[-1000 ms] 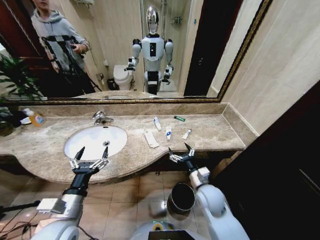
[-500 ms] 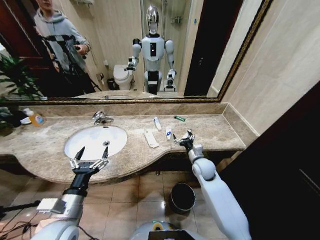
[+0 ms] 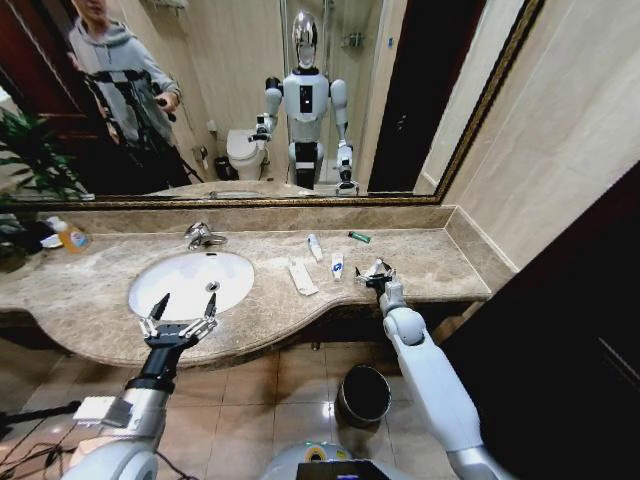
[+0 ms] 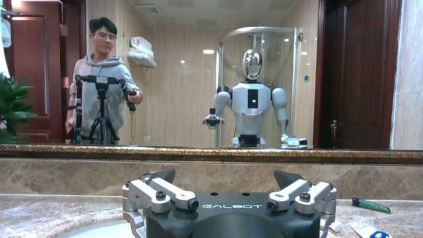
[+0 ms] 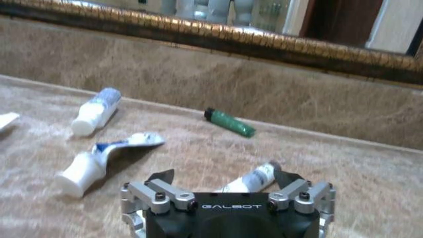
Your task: Pick up the trash from the sink and place it in the trash bin.
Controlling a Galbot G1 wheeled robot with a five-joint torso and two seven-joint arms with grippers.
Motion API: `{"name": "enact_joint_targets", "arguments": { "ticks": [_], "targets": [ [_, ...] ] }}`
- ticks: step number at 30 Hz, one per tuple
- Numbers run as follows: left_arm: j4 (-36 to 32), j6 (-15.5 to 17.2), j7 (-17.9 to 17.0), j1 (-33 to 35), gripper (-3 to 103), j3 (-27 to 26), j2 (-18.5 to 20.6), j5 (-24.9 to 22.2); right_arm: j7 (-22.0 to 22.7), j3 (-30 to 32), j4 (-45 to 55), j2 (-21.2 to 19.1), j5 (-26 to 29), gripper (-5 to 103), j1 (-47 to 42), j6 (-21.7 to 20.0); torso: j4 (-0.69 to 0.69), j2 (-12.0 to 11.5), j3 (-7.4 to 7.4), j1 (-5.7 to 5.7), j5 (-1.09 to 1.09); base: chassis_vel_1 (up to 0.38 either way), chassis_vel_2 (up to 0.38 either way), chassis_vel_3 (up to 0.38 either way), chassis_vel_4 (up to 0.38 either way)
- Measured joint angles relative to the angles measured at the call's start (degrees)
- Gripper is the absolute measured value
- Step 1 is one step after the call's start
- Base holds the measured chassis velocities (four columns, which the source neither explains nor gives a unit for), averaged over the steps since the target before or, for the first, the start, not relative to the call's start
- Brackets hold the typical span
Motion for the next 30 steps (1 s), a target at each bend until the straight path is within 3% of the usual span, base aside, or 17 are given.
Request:
{"name": "enact_joint_targets", "arguments": {
  "ticks": [3, 6, 8, 14, 17, 18, 20, 26, 30],
  "targets": [
    [0.0, 0.0, 0.0, 0.0, 100, 0.0, 0.0, 0.0, -0.05, 0.18, -0.35, 0.25, -0.06, 95, -0.02, 0.02, 0.0, 0.0, 0.0, 0.0, 0.0, 0.0, 0.0, 0.0, 0.0],
    [0.0, 0.0, 0.0, 0.0, 100, 0.0, 0.0, 0.0, -0.1, 0.58, -1.01, 0.43, 0.31, 74, -0.04, 0.5, 0.0, 0.0, 0.0, 0.0, 0.0, 0.0, 0.0, 0.0, 0.0],
    [0.0, 0.0, 0.0, 0.0, 100, 0.0, 0.0, 0.0, -0.11, 0.61, -1.01, 0.34, 0.5, 74, -0.06, 0.53, 0.0, 0.0, 0.0, 0.0, 0.0, 0.0, 0.0, 0.0, 0.0],
    [0.0, 0.0, 0.0, 0.0, 100, 0.0, 0.0, 0.0, -0.07, 0.85, -0.72, -0.06, 1.77, 47, -0.68, 0.85, 0.0, 0.0, 0.0, 0.0, 0.0, 0.0, 0.0, 0.0, 0.0],
    [0.0, 0.0, 0.0, 0.0, 100, 0.0, 0.0, 0.0, -0.02, 0.95, -0.63, -0.08, 1.98, 42, -0.87, 0.97, 0.0, 0.0, 0.0, 0.0, 0.0, 0.0, 0.0, 0.0, 0.0],
    [0.0, 0.0, 0.0, 0.0, 100, 0.0, 0.0, 0.0, 0.11, 0.98, -0.45, -0.21, 2.26, 31, -0.98, 1.02, 0.0, 0.0, 0.0, 0.0, 0.0, 0.0, 0.0, 0.0, 0.0],
    [0.0, 0.0, 0.0, 0.0, 100, 0.0, 0.0, 0.0, 0.14, 1.01, -0.31, -0.34, 2.42, 31, -0.98, 1.03, 0.0, 0.0, 0.0, 0.0, 0.0, 0.0, 0.0, 0.0, 0.0],
    [0.0, 0.0, 0.0, 0.0, 100, 0.0, 0.0, 0.0, 0.35, 1.22, 0.42, -1.49, 3.77, 4, -1.17, 1.13, 0.0, 0.01, -0.01, -0.01, -0.01, 0.0, 0.0, 0.0, 0.0],
    [0.0, 0.0, 0.0, 0.0, 100, 0.0, 0.0, 0.0, 0.4, 1.6, 0.56, -1.8, 4.1, 1, -1.4, 1.2, 0.0, 0.01, -0.01, 0.0, 0.0, 0.0, 0.0, 0.0, 0.0]
  ]
}}
